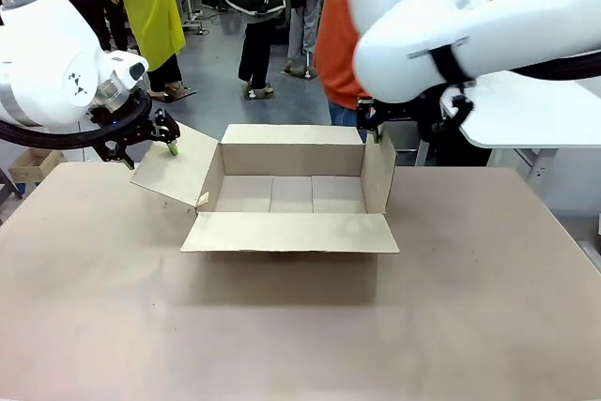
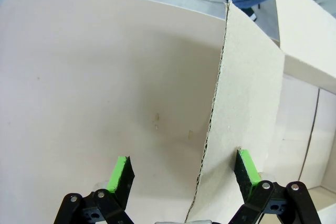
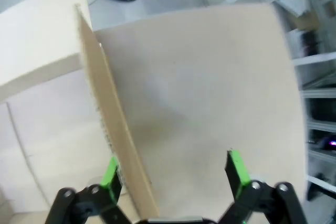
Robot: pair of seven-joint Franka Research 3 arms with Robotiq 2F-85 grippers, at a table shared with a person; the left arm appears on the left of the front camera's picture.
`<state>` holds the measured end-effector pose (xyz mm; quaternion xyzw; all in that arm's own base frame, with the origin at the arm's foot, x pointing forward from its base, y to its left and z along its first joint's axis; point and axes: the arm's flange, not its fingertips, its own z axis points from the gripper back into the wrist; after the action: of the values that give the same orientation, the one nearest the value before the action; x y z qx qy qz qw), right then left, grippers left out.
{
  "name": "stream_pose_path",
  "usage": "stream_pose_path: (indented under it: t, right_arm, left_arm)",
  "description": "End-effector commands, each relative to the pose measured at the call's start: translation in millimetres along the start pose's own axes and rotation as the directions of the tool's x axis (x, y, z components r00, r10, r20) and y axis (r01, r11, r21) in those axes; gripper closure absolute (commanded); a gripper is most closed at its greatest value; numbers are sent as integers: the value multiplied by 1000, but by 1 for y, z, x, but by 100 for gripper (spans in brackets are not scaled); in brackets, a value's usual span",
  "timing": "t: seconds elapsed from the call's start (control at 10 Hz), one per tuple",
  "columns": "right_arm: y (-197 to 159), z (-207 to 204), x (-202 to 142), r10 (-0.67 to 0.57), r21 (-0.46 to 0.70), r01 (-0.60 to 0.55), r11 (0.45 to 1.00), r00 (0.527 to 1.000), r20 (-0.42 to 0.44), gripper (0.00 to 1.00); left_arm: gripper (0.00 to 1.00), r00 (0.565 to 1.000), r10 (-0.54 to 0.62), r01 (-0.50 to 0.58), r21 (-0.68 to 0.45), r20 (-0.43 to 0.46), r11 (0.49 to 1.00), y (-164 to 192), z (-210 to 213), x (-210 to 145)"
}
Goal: Pack the gift set into the box.
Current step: Place both hands on the side flaps of the Package Box and spread them outward.
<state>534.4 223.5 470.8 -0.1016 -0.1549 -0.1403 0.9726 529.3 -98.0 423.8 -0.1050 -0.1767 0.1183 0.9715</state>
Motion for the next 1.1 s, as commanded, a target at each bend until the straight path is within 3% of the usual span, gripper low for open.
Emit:
stream_pose_path:
  t: [0.0, 0.1, 0.2, 0.4, 0.5, 1.0]
  right_arm:
    - [-54, -35, 2, 15, 304, 11, 953, 996, -84, 0]
    - [-72, -53, 4, 4, 409, 39, 912, 995, -104, 0]
    - [-90, -72, 4, -40, 441, 91, 893, 991, -124, 0]
    - [-104, -98, -3, -46, 609, 126, 783, 988, -146, 0]
    - [-92, -79, 14, -119, 422, 143, 896, 989, -83, 0]
    - [-92, -79, 14, -119, 422, 143, 896, 989, -83, 0]
  left_arm:
    - [0, 1000, 11, -11, 19, 6, 1000, -1, 1, -2]
    - [0, 1000, 11, -11, 19, 6, 1000, -1, 1, -2]
    - [0, 1000, 11, -11, 19, 6, 1000, -1, 1, -2]
    - [0, 1000, 11, -11, 19, 6, 1000, -1, 1, -2]
    - [0, 1000, 11, -11, 19, 6, 1000, -1, 1, -2]
    - [0, 1000, 11, -11, 19, 6, 1000, -1, 1, -2]
